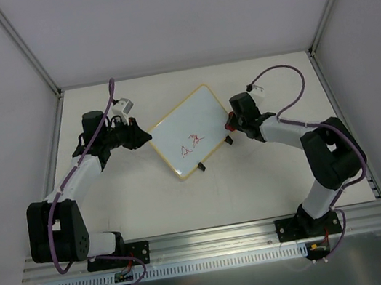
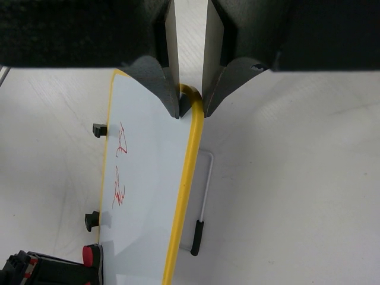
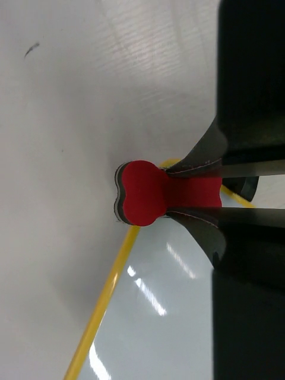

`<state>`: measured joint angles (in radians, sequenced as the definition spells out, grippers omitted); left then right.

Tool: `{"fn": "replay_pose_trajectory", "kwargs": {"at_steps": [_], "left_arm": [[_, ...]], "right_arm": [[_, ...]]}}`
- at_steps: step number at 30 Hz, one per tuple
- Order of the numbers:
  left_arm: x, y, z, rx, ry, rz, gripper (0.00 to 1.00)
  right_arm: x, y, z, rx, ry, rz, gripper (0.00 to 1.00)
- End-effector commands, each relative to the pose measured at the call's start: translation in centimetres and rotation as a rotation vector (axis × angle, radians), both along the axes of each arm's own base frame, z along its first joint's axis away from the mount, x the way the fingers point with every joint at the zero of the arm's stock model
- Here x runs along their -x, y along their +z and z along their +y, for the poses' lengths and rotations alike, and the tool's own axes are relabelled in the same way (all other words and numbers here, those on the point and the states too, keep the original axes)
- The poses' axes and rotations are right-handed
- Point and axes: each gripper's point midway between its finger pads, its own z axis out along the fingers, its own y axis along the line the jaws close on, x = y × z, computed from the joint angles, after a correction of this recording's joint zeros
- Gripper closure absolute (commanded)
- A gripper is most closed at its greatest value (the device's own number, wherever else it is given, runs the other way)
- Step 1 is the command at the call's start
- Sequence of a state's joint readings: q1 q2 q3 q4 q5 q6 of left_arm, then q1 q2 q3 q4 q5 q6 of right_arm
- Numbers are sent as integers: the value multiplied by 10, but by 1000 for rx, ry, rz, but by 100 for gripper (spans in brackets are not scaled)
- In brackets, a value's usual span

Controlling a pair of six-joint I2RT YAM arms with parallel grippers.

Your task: Erase the whiteboard

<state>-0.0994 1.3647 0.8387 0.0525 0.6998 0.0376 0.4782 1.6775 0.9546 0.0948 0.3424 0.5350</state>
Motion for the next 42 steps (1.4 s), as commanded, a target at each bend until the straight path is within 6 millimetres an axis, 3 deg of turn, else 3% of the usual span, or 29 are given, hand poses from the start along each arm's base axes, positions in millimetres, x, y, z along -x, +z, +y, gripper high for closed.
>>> {"fn": "replay_pose_trajectory", "kwargs": {"at_steps": [1,6,9,19,22,25,28,31,36,40,42], "left_arm": [[3,-4,6,-53,-2,-22,100],[2,-3,5,-46,-1,-17,100],[2,-2,4,-39,-1,-12,100],[6,-3,2,-21,0,8,100],[7,-4,2,-19,-4,10,100],[7,-3,3,-22,3,7,100],[6,-2,4,-27,8,1,100],[7,-2,5,-30,12,0,100],[6,-1,5,-32,14,0,100],[5,0,5,-32,15,-3,100],[5,0,5,-31,13,0,100]], "right_arm": [[25,-32,-21,70,-23,96,100],[24,-24,0,76,85,72,100],[21,-7,30,92,169,23,100],[62,20,180,11,503,-47,100],[74,24,215,-7,586,-56,100],[80,24,230,2,626,-65,100],[75,22,219,28,588,-71,100],[67,21,188,55,509,-72,100],[70,-15,119,123,375,5,100],[73,-35,78,151,294,52,100],[73,-39,69,166,275,59,100]]}}
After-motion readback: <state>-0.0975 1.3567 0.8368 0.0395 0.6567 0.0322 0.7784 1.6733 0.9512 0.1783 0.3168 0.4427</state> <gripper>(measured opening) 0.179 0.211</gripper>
